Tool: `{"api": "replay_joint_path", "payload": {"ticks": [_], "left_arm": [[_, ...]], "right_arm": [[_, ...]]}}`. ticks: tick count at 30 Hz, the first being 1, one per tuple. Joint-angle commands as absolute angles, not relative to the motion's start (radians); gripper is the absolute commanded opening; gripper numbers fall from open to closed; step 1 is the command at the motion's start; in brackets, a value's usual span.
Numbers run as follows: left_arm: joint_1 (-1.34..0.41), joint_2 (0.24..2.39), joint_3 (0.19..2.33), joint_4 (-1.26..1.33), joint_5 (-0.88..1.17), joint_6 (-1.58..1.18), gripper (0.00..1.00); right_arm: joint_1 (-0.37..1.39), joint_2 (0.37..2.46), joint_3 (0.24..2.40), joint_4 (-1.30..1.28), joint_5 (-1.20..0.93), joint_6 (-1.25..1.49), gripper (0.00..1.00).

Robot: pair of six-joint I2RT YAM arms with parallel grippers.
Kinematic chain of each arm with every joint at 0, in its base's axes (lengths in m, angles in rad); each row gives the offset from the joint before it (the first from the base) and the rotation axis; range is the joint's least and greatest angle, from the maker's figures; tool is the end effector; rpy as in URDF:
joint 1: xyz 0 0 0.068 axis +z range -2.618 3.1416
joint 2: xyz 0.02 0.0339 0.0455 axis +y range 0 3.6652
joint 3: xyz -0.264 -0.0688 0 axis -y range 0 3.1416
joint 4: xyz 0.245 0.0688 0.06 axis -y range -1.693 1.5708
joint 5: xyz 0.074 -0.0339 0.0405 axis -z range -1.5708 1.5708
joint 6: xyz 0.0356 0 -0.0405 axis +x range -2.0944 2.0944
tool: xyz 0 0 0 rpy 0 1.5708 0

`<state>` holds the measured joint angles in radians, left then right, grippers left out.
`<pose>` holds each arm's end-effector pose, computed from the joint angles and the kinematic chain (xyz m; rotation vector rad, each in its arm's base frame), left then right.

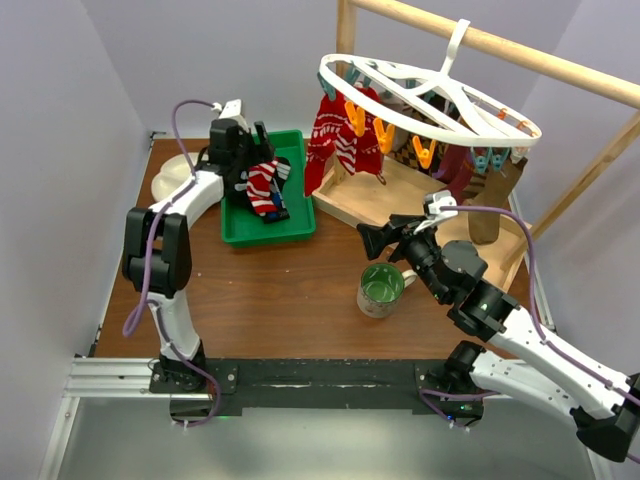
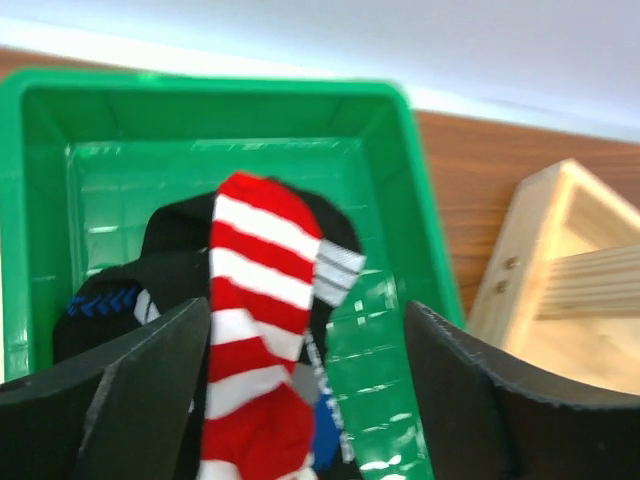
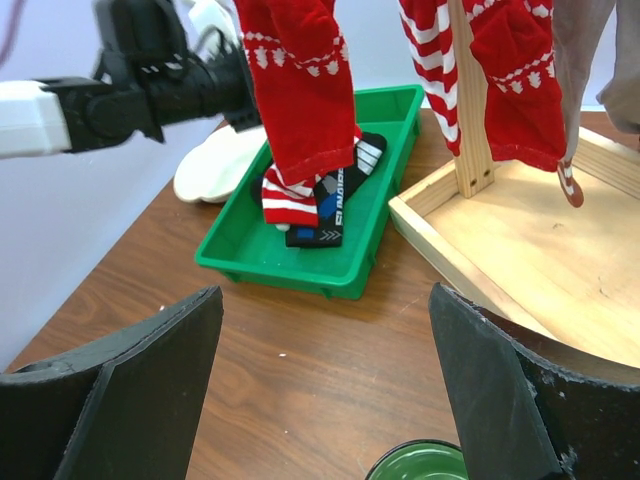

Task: Remove the socks clipped to the hanger
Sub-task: Place the sock in the bin, then remove the sock from the hanger.

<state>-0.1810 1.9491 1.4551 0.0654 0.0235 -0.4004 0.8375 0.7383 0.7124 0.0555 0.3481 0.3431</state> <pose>0.4537 -0.0839 0.2499 -0.2061 2.0108 -0.3950 0.1286 0.1246 0.3480 -0.1075 1.5776 0.6648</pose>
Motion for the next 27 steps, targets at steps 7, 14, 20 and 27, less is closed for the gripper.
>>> {"api": "replay_joint_path", "payload": {"ticks": [7, 14, 20, 27], "left_arm": [[-0.19, 1.643, 1.385, 0.193, 0.113, -0.425, 0.81], [-0.267, 1.424, 1.168, 0.374, 0.23, -0.453, 0.73], [-0.371, 1.301, 1.045, 0.488, 0.25, -0.437, 0.74], [-0.433, 1.293, 1.045, 0.509, 0.262, -0.426, 0.74]], "right_arm": [[0.838, 0.759, 0.742, 0.077, 0.35, 0.341, 0.89], [0.838, 0.782, 0.739, 0.086, 0.341, 0.341, 0.89], [0.836, 0.784, 0.726, 0.094, 0.344, 0.351, 0.89], [0.838, 0.795, 0.713, 0.115, 0.33, 0.37, 0.88]]}}
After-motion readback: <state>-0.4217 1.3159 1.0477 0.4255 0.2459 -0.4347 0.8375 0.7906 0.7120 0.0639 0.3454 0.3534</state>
